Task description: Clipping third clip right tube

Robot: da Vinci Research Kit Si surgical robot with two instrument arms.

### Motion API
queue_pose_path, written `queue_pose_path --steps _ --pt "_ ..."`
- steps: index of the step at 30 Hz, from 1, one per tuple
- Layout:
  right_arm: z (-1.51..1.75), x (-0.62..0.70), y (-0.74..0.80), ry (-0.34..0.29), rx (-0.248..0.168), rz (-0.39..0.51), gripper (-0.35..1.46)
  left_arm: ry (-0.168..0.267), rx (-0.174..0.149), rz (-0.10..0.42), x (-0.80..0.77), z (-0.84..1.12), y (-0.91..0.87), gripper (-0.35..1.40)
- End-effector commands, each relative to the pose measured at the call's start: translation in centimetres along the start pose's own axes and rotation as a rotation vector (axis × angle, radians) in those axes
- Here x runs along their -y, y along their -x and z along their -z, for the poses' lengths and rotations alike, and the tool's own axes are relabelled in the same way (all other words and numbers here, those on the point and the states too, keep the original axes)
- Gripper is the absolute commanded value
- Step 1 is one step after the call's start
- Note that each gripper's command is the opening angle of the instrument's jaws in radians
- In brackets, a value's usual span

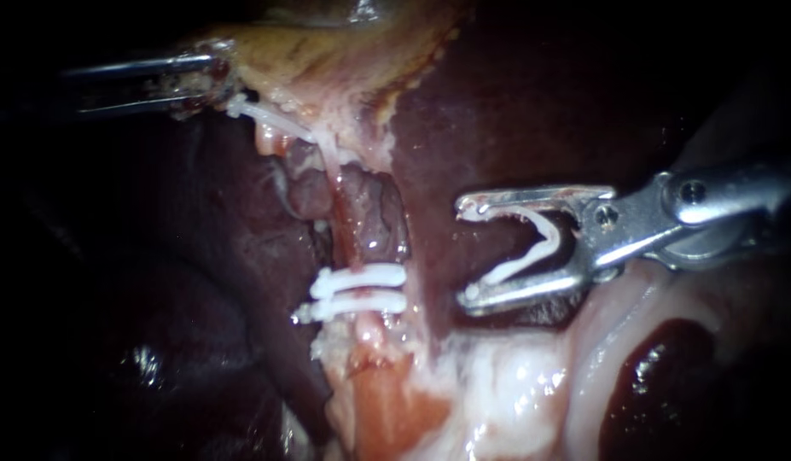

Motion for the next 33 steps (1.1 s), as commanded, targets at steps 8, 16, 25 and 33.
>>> queue_pose_path --steps 8,16,25,33 --pt "-0.44 -0.14 -0.03 0.012 -0.039 -0.135 0.48 -0.001 0.000 -0.002 0.00 -0.01 0.03 -0.35" --pt "-0.91 -0.30 0.12 -0.002 -0.048 -0.194 0.48 -0.002 -0.001 -0.003 0.00 -0.01 0.04 -0.35" --pt "-1.23 -0.53 0.06 -0.015 -0.156 -0.260 0.48 -0.003 -0.001 -0.004 0.00 -0.03 0.06 -0.35" --pt "-1.20 -0.52 -0.14 -0.073 -0.269 -0.306 0.48 -0.003 -0.001 -0.005 0.01 -0.04 0.07 -0.35"
